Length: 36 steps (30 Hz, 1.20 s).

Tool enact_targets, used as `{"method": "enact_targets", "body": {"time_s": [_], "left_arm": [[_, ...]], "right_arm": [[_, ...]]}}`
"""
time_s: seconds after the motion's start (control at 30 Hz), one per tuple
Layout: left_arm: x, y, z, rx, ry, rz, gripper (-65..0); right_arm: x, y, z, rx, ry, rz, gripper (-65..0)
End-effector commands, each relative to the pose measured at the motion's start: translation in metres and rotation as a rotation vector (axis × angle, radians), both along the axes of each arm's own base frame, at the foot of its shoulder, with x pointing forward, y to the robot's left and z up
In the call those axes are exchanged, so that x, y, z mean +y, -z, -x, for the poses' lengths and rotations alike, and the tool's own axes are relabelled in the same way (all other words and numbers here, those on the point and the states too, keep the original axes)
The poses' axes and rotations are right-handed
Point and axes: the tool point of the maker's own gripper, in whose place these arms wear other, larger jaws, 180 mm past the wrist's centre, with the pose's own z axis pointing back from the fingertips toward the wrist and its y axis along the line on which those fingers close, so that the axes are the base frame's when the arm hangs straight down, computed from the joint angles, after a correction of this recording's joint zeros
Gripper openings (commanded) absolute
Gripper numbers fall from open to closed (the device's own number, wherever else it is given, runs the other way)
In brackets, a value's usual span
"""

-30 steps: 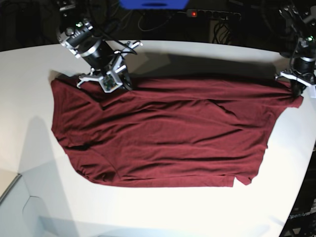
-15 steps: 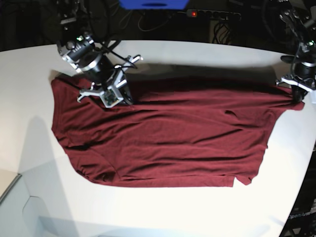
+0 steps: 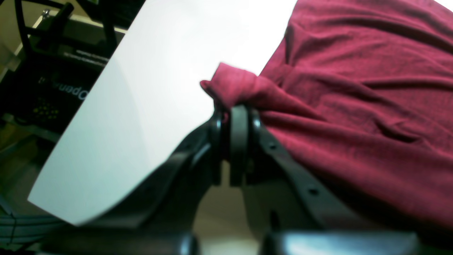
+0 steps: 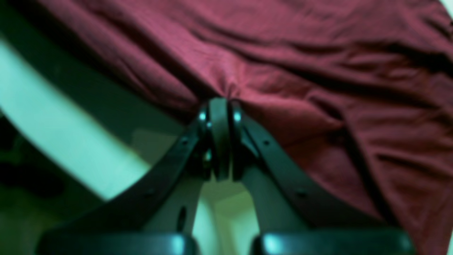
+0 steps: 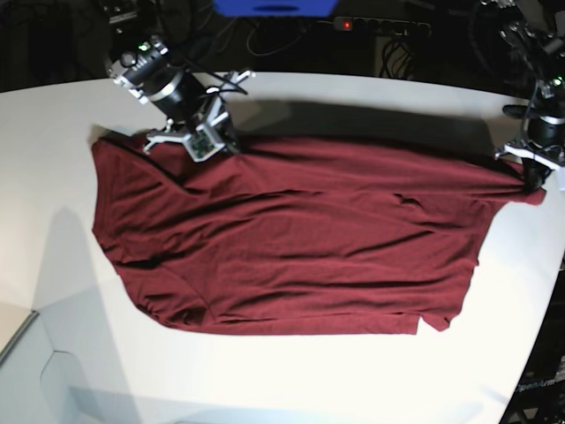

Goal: Layout the t-shirt on the table in an organized manner, then fold the t-shirt properly
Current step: 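Lift the shirt edge with both grippers and pull it toward the hem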

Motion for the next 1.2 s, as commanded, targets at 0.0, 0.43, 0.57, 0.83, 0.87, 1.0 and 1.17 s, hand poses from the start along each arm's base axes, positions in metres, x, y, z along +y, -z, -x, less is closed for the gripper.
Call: {"method": "enact_targets", "body": {"time_s": [0.0,0.43,0.57,0.83,0.87,1.0,1.17], "left_arm": [[0.005,-0.027,-0.008,-0.067,0.015,-0.053,-64.9],[-0.001,-0.046,-0.010,-0.103,0.037,-0.091,-64.9],[0.001,-0.048,-0.014,-0.109,0.036,-0.092,-64.9],[0.010,-0.038,-0.030,-0.120,0.004,-0.042,-64.9],[0.013,-0.037,-0.032,-0.118,0.001,-0.038,-64.9],[0.017,-0.028,-0.038,-0.107,-0.009,-0.014,-64.9],[0.020,-0.030,-0.051,-0.131,-0.020,0.009,-64.9]], "right_arm": [[0.009,-0.010,0.005,-0.027,-0.053,-0.037,-65.0],[0.025,-0.013,0.033,-0.020,-0.198,-0.025,-65.0],[0.024,-0.020,0.022,-0.054,-0.200,-0.018,-65.0],[0.021,-0.034,-0.006,-0.128,-0.195,0.002,-65.0],[0.020,-0.035,-0.009,-0.130,-0.194,0.008,-65.0],[0.014,-0.027,-0.023,-0.110,-0.186,0.059,-65.0],[0.010,-0.016,-0.039,-0.092,-0.178,0.078,-65.0]]}}
